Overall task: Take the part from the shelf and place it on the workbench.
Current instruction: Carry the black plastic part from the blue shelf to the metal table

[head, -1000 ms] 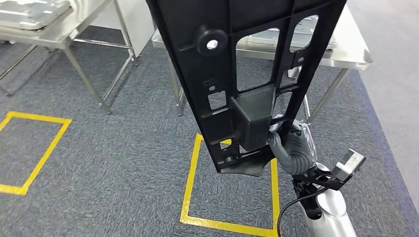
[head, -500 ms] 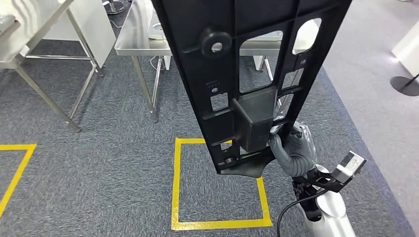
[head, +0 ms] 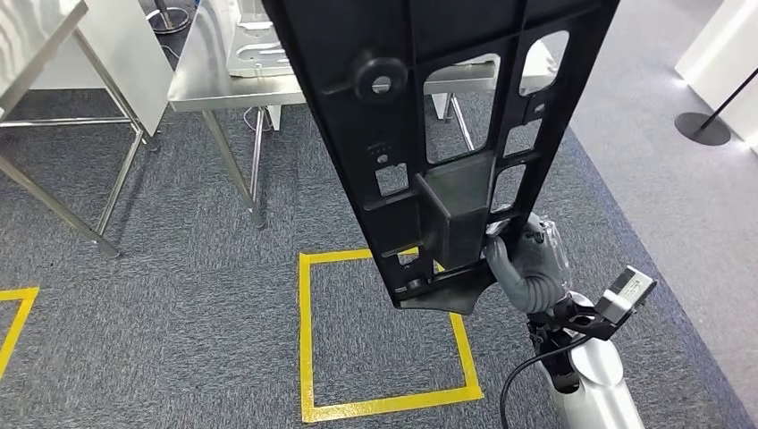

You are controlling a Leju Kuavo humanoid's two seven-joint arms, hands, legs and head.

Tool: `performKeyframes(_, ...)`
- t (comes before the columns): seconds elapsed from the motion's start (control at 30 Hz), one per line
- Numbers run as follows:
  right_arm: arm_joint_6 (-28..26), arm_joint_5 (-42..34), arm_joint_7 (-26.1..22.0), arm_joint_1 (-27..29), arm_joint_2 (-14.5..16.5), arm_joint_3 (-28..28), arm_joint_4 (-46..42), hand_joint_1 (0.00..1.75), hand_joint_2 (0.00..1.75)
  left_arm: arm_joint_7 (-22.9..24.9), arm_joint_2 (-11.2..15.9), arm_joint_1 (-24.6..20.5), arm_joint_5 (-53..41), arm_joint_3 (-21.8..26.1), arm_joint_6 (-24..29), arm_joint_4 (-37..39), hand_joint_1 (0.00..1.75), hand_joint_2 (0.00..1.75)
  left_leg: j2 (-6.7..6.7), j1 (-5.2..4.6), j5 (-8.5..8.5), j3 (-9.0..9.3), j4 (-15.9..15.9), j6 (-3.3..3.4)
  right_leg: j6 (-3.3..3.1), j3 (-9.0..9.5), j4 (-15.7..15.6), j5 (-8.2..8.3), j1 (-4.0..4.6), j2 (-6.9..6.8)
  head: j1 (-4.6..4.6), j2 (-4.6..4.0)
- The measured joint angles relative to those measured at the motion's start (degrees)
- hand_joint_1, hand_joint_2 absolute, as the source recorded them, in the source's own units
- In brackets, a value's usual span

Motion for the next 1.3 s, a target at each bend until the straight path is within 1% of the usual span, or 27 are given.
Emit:
performKeyframes(0.03, -0.01, 0.00, -0.04, -0.10, -0.01, 0.01, 0.02, 1.75, 1.75, 0.03, 0.01, -0.04, -0.04, 0.01, -0.01, 0.00, 0.00, 1.75, -0.29, 0.05, -1.02, -0.90, 2.12, -0.20, -0.38, 0.40, -0.16, -0.10, -0.12, 0.10, -0.01, 0.00)
performKeyframes(0.07, -0.01, 0.00, -0.08, -0.18, -0.03, 0.01, 0.03, 1.75, 1.75, 0.05, 0.01, 0.01, -0.07, 0.03, -0.02, 0.00, 0.00, 1.75, -0.67, 0.15, -2.38, -2.60, 5.51, -0.30, -0.71, 0.77, -0.23, -0.29, -0.10, 0.15, 0.00, 0.00)
performKeyframes(0.13, -0.02, 0.01, -0.09, -0.25, -0.06, 0.01, 0.16, 1.75, 1.75, 0.01, 0.01, 0.11, 0.01, 0.16, 0.00, 0.00, 0.00, 1.75, -1.07, 0.16, -4.98, -7.25, 13.50, -0.35, -1.13, 1.33, -0.21, -0.80, 0.09, 0.41, -0.01, 0.00)
performKeyframes(0.17, -0.03, 0.03, -0.09, -0.20, -0.07, 0.01, 0.24, 1.75, 1.75, -0.04, 0.01, 0.12, 0.05, 0.23, -0.01, 0.00, 0.00, 1.75, -1.14, 0.16, -5.13, -9.03, 15.97, -0.31, -1.21, 1.67, -0.20, -1.10, 0.22, 0.62, -0.01, 0.00)
performKeyframes(0.2, -0.05, 0.07, -0.08, -0.16, -0.07, 0.01, 0.31, 1.75, 1.75, -0.08, 0.01, 0.09, 0.07, 0.30, -0.01, 0.00, 0.00, 1.75, -1.17, 0.14, -4.10, -9.79, 16.22, -0.18, -1.23, 2.09, -0.19, -1.45, 0.33, 0.87, -0.01, 0.00)
performKeyframes(0.23, -0.13, 0.11, -0.08, -0.13, -0.07, 0.01, 0.35, 1.75, 1.75, -0.10, 0.01, 0.05, 0.02, 0.33, -0.02, 0.00, 0.00, 1.75, -1.19, 0.08, -1.96, -9.39, 14.17, 0.08, -1.23, 2.64, -0.19, -1.84, 0.43, 1.10, -0.01, 0.00)
performKeyframes(0.27, -0.21, 0.14, -0.08, -0.11, -0.07, 0.01, 0.35, 1.75, 1.75, -0.08, 0.03, 0.05, -0.05, 0.33, -0.01, 0.00, 0.00, 1.75, -1.26, -0.03, 0.83, -8.08, 10.33, 0.46, -1.19, 3.24, -0.19, -2.29, 0.50, 1.27, -0.01, 0.00)
performKeyframes(0.3, -0.30, 0.15, -0.09, -0.11, -0.07, 0.01, 0.37, 1.75, 1.75, -0.04, 0.07, 0.12, -0.11, 0.35, 0.01, 0.00, 0.00, 1.75, -1.42, -0.20, 2.88, -6.55, 6.51, 0.86, -1.08, 3.75, -0.20, -2.74, 0.58, 1.43, 0.00, 0.00)
performKeyframes(0.33, -0.38, 0.16, -0.09, -0.10, -0.08, 0.01, 0.39, 1.75, 1.75, -0.01, 0.10, 0.19, -0.16, 0.37, 0.02, 0.00, 0.00, 1.75, -1.56, -0.37, 4.05, -5.12, 3.11, 1.14, -0.86, 4.06, -0.18, -3.12, 0.60, 1.61, 0.00, 0.00)
performKeyframes(0.37, -0.40, 0.16, -0.09, -0.05, -0.09, 0.01, 0.41, 1.75, 1.75, 0.01, 0.14, 0.26, -0.19, 0.38, 0.03, 0.00, 0.00, 1.75, -1.69, -0.54, 4.35, -4.22, 1.03, 1.31, -0.56, 4.23, -0.29, -3.34, 0.56, 1.74, 0.01, 0.00)
performKeyframes(0.47, -0.41, 0.22, -0.08, 0.18, -0.08, 0.01, 0.48, 1.75, 1.75, 0.02, 0.15, 0.35, -0.24, 0.40, 0.01, 0.00, 0.00, 1.75, -1.76, -0.58, 3.68, -3.00, -0.96, 1.77, 0.55, 4.38, 0.04, -3.17, 0.37, 1.79, 0.01, 0.00)
performKeyframes(0.53, -0.42, 0.24, -0.09, 0.10, 0.02, 0.00, 0.47, 1.75, 1.75, 0.02, 0.13, 0.35, -0.23, 0.43, 0.01, 0.00, 0.00, 1.75, -1.74, -0.35, 3.65, -1.86, -1.85, 2.20, 1.04, 3.43, 2.44, -4.00, 0.24, 1.40, 0.01, 0.00)
performKeyframes(0.57, -0.43, 0.23, -0.09, 0.05, 0.07, -0.01, 0.46, 1.75, 1.75, 0.02, 0.11, 0.29, -0.23, 0.43, 0.01, 0.00, 0.00, 1.75, -1.70, -0.25, 3.60, -1.37, -2.14, 2.32, 1.32, 1.87, 5.13, -5.09, 0.11, 1.21, 0.01, 0.00)
performKeyframes(0.63, -0.42, 0.22, -0.10, 0.10, 0.09, -0.01, 0.50, 1.75, 1.75, 0.01, 0.11, 0.18, -0.23, 0.45, 0.01, 0.00, 0.00, 1.75, -1.64, -0.24, 3.20, -0.87, -2.24, 2.41, 2.04, -2.87, 12.17, -7.76, -0.20, 1.07, 0.01, 0.00)
performKeyframes(0.67, -0.42, 0.22, -0.10, 0.22, 0.09, -0.01, 0.57, 1.75, 1.75, 0.01, 0.11, 0.19, -0.23, 0.45, 0.01, 0.00, 0.00, 1.75, -1.63, -0.21, 2.92, -0.63, -2.23, 2.35, 2.37, -5.05, 14.74, -8.35, -0.44, 1.04, 0.01, 0.00)
performKeyframes(0.7, -0.42, 0.22, -0.10, 0.33, 0.09, -0.01, 0.64, 1.75, 1.75, 0.01, 0.11, 0.25, -0.23, 0.46, 0.01, 0.00, 0.00, 1.75, -1.62, -0.16, 2.59, -0.31, -2.23, 2.23, 2.63, -6.39, 15.54, -7.86, -0.71, 0.99, 0.01, 0.00)
performKeyframes(0.73, -0.42, 0.22, -0.10, 0.41, 0.09, -0.01, 0.71, 1.75, 1.75, 0.01, 0.11, 0.32, -0.23, 0.46, 0.01, 0.00, 0.00, 1.75, -1.62, -0.07, 2.22, 0.10, -2.21, 2.07, 2.91, -6.69, 14.28, -6.17, -1.00, 0.92, 0.01, 0.00)
performKeyframes(0.8, -0.43, 0.22, -0.10, 0.46, 0.09, -0.01, 0.79, 1.75, 1.75, 0.01, 0.13, 0.44, -0.23, 0.47, 0.00, 0.00, 0.00, 1.75, -1.62, 0.15, 1.33, 1.05, -2.12, 1.48, 3.46, -4.63, 7.13, -0.79, -1.56, 0.56, 0.01, 0.00)
performKeyframes(0.83, -0.43, 0.21, -0.12, 0.48, 0.11, -0.01, 0.83, 1.75, 1.75, 0.01, 0.13, 0.44, -0.23, 0.48, 0.00, 0.00, 0.00, 1.75, -1.64, 0.20, 0.88, 1.42, -1.98, 1.08, 3.39, -3.61, 3.81, 0.53, -1.60, 0.30, 0.01, 0.00)
performKeyframes(0.87, -0.43, 0.21, -0.14, 0.53, 0.13, -0.01, 0.87, 1.75, 1.75, 0.01, 0.14, 0.42, -0.24, 0.48, 0.00, 0.00, 0.00, 1.75, -1.64, 0.20, 0.47, 1.61, -1.88, 0.63, 2.97, -2.92, 1.68, 1.30, -1.48, 0.06, 0.01, 0.00)
performKeyframes(0.97, -0.44, 0.22, -0.28, 0.83, 0.15, -0.02, 0.92, 1.75, 1.75, -0.02, 0.14, 0.44, -0.28, 0.48, 0.01, 0.00, 0.00, 1.75, -1.47, 0.23, -0.39, 2.19, -1.37, -0.52, 1.02, -2.56, 1.11, 1.11, -1.00, 0.11, 0.01, 0.00)
performKeyframes(1.03, -0.48, 0.22, -0.42, 0.87, 0.01, -0.05, 0.76, 1.75, 1.75, -0.09, 0.14, 0.32, -0.39, 0.48, -0.03, 0.00, 0.00, 1.75, -1.39, 0.47, -1.12, 1.51, 0.96, -0.93, 0.15, -1.80, 1.07, 0.84, -0.87, 0.38, 0.01, 0.00)
performKeyframes(1.1, -0.52, 0.22, -0.55, 0.99, -0.18, -0.07, 0.60, 1.75, 1.75, -0.16, 0.14, 0.20, -0.60, 0.48, -0.10, 0.00, 0.00, 1.75, -1.39, 0.54, -3.26, -2.00, 7.54, -1.04, -0.53, -1.02, 0.98, 0.33, -0.59, 0.48, 0.01, 0.00)
performKeyframes(1.17, -0.63, 0.24, -0.61, 1.41, -0.22, -0.07, 0.56, 1.75, 1.75, -0.21, 0.14, 0.22, -0.72, 0.50, -0.18, 0.00, 0.00, 1.75, -1.41, 0.39, -5.86, -6.79, 14.88, -0.81, -1.01, -0.35, 0.99, -0.36, -0.07, 0.62, 0.00, 0.00)
performKeyframes(1.2, -0.69, 0.25, -0.61, 1.67, -0.22, -0.07, 0.55, 1.75, 1.75, -0.26, 0.14, 0.21, -0.76, 0.50, -0.24, 0.00, 0.00, 1.75, -1.42, 0.23, -6.06, -8.33, 16.49, -0.51, -1.20, 0.08, 1.00, -0.75, 0.22, 0.70, 0.01, 0.00)
performKeyframes(1.23, -0.70, 0.27, -0.60, 1.87, -0.22, -0.07, 0.55, 1.75, 1.75, -0.31, 0.14, 0.20, -0.78, 0.51, -0.29, 0.00, 0.00, 1.75, -1.44, -0.02, -5.03, -8.87, 15.96, -0.04, -1.36, 0.61, 1.00, -1.13, 0.52, 0.79, 0.01, 0.00)
performKeyframes(1.3, -0.69, 0.28, -0.62, 2.05, -0.22, -0.07, 0.49, 1.75, 1.75, -0.34, 0.14, 0.19, -0.85, 0.50, -0.33, 0.00, 0.00, 1.75, -1.43, -0.96, 0.07, -7.01, 9.07, 1.44, -1.54, 1.74, 0.94, -1.88, 0.92, 0.97, 0.01, 0.00)
